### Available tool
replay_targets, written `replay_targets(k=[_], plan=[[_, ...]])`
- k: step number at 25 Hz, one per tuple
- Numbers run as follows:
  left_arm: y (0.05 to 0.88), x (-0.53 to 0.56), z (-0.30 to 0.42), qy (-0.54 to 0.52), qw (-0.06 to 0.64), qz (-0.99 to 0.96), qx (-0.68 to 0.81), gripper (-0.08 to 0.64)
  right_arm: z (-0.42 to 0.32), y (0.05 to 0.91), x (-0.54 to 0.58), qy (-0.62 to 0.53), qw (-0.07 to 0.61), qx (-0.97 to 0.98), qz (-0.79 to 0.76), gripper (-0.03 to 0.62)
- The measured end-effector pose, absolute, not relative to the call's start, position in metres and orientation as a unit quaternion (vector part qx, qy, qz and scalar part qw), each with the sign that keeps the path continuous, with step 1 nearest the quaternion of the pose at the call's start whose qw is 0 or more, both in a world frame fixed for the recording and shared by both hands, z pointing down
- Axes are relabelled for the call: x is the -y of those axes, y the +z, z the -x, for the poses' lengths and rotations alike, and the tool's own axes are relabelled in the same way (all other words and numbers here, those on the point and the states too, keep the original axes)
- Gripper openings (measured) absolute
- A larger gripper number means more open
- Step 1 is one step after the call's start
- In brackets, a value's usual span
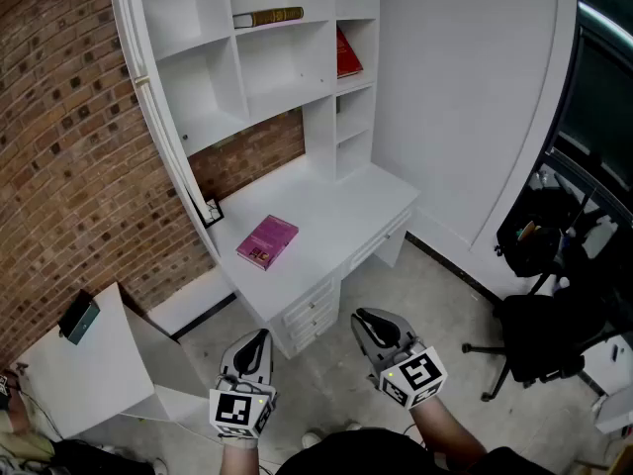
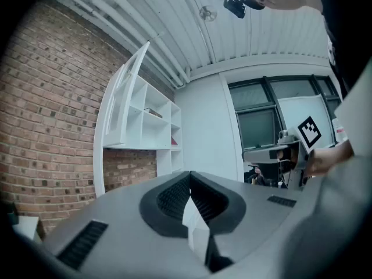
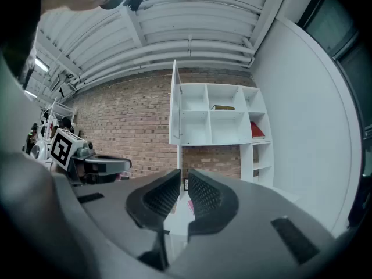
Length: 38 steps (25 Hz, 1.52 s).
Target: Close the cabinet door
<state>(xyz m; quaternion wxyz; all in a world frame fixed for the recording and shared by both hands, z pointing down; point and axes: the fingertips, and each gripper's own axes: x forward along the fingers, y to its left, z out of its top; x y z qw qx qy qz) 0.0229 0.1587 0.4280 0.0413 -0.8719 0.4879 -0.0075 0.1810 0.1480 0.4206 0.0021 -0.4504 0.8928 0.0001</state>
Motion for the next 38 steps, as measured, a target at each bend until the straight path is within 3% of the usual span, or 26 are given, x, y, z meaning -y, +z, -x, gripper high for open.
replay_targets(k=[19,38], plan=[[0.424,-0.145,-0.044,-0.020,0.041,0.836,-0.547,0.009,-0.203,0.412,-0.119,-0.017,0.041,-0.916,0.398,0.051],[0.423,-0.040,0.111,0.011,0.034,0.837,-0.546,0.009,-0.039,0.383,-0.009,0.010,0.041,-0.923,0.382,0.051]])
